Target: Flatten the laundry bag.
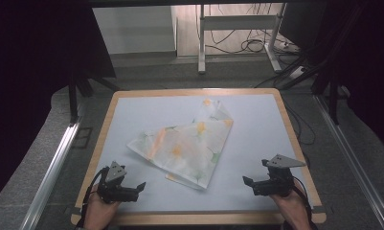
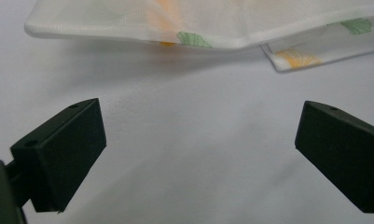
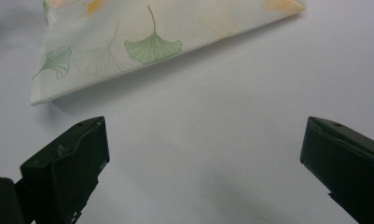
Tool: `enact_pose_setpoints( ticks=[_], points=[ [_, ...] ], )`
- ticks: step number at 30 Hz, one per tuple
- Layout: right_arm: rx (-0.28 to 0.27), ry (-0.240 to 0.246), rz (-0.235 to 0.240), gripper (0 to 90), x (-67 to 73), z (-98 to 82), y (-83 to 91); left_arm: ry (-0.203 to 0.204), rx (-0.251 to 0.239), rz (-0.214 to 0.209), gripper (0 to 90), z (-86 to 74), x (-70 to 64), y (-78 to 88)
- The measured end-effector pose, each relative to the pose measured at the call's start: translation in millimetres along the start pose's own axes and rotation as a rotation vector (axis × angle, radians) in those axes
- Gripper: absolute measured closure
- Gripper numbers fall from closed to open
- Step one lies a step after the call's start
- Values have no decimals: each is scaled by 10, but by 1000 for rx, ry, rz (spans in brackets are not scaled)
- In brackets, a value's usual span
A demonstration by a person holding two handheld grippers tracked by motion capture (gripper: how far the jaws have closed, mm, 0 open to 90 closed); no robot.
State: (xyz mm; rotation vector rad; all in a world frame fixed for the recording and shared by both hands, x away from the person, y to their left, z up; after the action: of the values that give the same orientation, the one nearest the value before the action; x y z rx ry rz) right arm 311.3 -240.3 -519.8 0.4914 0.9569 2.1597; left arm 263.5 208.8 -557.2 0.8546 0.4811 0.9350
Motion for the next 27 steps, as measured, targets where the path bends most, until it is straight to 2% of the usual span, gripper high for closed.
enact_pose_setpoints(
  ticks=[9, 14, 16, 19, 20, 27],
  points=[
    [0, 25, 3, 13, 77, 55, -35, 1, 8, 6, 24, -9, 12, -5],
    [-16, 30, 1, 14, 88, 91, -31, 17, 26, -2, 32, -10, 13, -16],
    [-17, 28, 2, 14, 88, 99, -33, 24, 40, 14, 32, -15, 28, -30],
    [-18, 28, 5, 14, 88, 109, -39, 33, 32, 3, 30, -10, 44, -25],
    [-16, 33, 6, 14, 97, 122, -53, 42, 18, -14, 30, -1, 54, -13],
    [-5, 50, 20, 14, 175, 197, -99, 33, 28, 4, 36, -1, 53, -19]
  ],
)
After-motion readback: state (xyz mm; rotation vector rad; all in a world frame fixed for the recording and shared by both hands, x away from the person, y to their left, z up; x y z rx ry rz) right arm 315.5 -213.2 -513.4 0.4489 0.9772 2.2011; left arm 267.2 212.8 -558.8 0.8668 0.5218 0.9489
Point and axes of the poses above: each handheld gripper's, and its own axes: y roughly backward along the jaws, z roughly out of its top, x roughly to its left, the point moved 5 cm from there along -y, roughly forward along the jaws, and after that the axes turned 13 degrees about x, right-handed, at the moved point
